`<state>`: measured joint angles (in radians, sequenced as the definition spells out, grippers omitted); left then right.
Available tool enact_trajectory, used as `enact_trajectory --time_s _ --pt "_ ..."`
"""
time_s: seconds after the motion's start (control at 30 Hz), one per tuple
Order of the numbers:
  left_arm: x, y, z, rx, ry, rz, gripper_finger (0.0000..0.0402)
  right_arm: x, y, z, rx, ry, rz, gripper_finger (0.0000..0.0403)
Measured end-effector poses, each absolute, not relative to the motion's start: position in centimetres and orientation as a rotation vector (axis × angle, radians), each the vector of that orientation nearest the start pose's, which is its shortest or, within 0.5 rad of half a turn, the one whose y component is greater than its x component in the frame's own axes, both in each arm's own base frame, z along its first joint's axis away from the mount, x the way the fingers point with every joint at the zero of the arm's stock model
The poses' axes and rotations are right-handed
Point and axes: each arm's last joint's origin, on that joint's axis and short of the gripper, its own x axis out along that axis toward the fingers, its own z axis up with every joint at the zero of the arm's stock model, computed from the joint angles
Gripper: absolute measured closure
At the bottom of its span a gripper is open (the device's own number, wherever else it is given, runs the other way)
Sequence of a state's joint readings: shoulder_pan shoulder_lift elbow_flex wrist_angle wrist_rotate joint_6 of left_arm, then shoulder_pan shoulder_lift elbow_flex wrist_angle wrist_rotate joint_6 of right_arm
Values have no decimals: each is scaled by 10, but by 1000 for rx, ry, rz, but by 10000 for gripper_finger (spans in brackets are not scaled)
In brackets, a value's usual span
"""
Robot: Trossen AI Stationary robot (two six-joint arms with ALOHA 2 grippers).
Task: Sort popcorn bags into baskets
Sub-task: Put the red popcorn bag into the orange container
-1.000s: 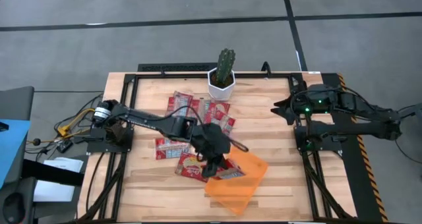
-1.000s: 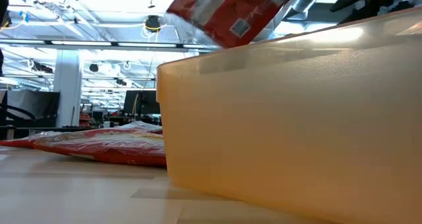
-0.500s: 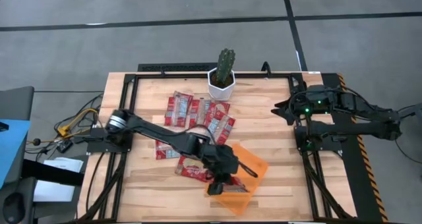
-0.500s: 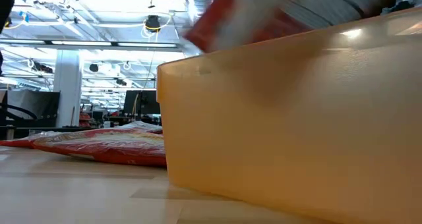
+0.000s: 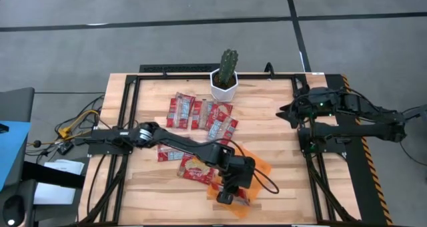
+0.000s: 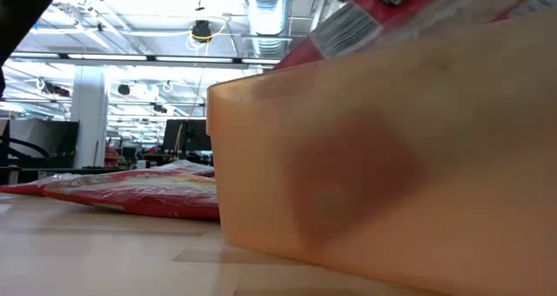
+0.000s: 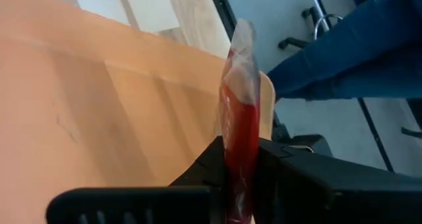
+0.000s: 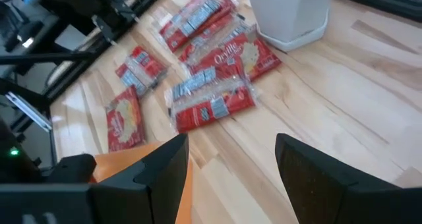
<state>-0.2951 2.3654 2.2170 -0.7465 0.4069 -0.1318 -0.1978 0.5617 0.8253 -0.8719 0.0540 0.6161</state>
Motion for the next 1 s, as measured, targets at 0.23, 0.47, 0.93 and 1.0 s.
enact_trajectory --time_s 0.23,0.47,0.93,1.0 --pt "490 -159 232 -91 1031 -555 324 92 -20 307 625 566 -434 149" --pt "480 -152 250 -14 1114 -521 233 92 -20 307 578 578 -418 149" --pt "455 -114 320 -80 1041 -353 230 90 -15 301 620 657 -408 149" --pt "457 -117 323 21 977 -278 238 90 -13 299 615 689 -399 149"
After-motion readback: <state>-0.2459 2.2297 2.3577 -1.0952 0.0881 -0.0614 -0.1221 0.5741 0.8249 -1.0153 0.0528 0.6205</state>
